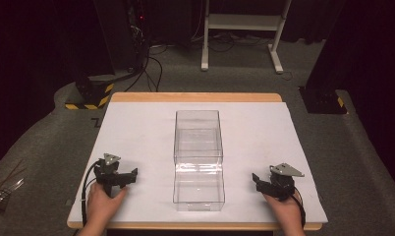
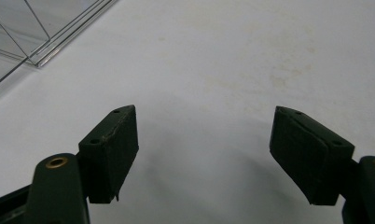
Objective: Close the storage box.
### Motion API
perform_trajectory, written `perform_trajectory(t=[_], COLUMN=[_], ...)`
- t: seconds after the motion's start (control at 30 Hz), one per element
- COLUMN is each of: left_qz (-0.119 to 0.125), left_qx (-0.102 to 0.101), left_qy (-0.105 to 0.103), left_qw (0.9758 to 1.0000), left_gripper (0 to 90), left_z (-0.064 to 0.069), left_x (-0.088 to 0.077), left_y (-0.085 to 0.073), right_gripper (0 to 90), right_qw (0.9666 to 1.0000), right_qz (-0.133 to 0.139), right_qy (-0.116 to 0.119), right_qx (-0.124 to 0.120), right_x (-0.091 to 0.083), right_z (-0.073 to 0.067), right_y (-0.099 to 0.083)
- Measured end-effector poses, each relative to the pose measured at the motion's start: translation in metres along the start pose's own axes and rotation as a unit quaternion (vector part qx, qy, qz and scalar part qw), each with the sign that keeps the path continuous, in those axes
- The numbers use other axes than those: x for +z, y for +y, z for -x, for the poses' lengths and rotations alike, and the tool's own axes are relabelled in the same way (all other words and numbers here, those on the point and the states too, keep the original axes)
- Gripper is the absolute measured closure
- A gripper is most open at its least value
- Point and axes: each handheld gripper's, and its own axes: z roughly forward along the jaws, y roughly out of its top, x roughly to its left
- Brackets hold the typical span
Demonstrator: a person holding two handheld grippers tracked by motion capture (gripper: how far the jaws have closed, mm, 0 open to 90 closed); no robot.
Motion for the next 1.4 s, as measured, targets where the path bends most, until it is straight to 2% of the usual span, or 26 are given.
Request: perform_trajectory(t=[0.9,1.1,1.4], left_qz=[0.0,0.0,-0.001], left_qx=[0.0,0.0,0.0], left_qy=[0.001,0.001,0.001], left_qw=[1.0,1.0,1.0], left_gripper=[0.4,0.4,0.4], left_z=[0.0001,0.0002,0.0001], left_x=[0.0,0.0,-0.0001], left_y=[-0.0002,-0.0001,0.0], right_gripper=[25.2,24.9,24.4], right_qw=[1.0,1.0,0.9998], right_qz=[-0.005,0.006,0.016], right_qy=[0.006,0.005,0.008], right_qx=[0.004,0.005,-0.007], right_x=[0.0012,-0.0015,-0.0078], right_z=[0.0017,0.0012,-0.0028], right_y=[0.0005,0.0002,0.0022])
